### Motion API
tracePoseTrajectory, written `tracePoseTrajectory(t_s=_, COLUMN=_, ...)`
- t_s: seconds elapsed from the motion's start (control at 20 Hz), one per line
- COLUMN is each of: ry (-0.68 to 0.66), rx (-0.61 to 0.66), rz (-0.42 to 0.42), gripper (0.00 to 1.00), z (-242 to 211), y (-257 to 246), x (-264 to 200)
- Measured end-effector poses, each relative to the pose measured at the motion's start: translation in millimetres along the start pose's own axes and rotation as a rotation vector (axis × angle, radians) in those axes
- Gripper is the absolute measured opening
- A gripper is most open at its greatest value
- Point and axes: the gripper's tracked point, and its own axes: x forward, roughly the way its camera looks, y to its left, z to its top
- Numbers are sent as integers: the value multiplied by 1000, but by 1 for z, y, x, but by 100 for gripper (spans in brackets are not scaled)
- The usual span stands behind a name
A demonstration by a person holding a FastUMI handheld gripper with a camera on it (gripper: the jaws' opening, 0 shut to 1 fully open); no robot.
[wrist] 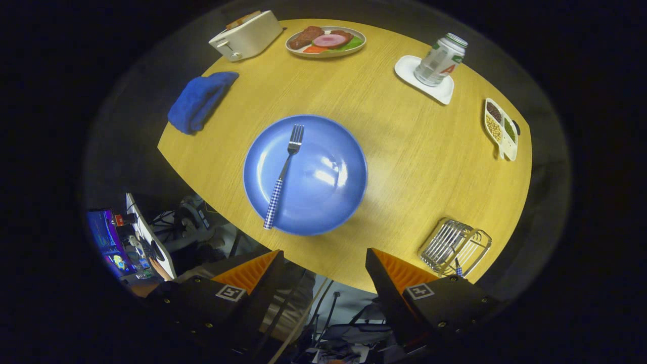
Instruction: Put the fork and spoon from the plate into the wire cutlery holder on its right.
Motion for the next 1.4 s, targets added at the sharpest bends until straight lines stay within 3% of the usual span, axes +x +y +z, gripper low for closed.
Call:
tracePoseTrajectory(t_s=0.45, ry=46, rx=55, rz=88, gripper=99, z=21, y=47, x=52)
tracePoseTrajectory(t_s=0.6, ry=53, rx=86, rz=109, gripper=92, z=27, y=55, x=64)
tracePoseTrajectory(t_s=0.85, ry=61, rx=99, rz=115, gripper=91, z=33, y=65, x=75)
tracePoseTrajectory(t_s=0.95, ry=64, rx=101, rz=107, gripper=81, z=34, y=66, x=83)
tracePoseTrajectory(t_s=1.1, ry=82, rx=79, rz=87, gripper=81, z=32, y=67, x=93)
tracePoseTrajectory(t_s=1.15, ry=73, rx=87, rz=78, gripper=72, z=36, y=66, x=93)
tracePoseTrajectory(t_s=1.2, ry=88, rx=85, rz=79, gripper=38, z=37, y=65, x=92)
tracePoseTrajectory(t_s=1.4, ry=139, rx=57, rz=54, gripper=42, z=24, y=66, x=106)
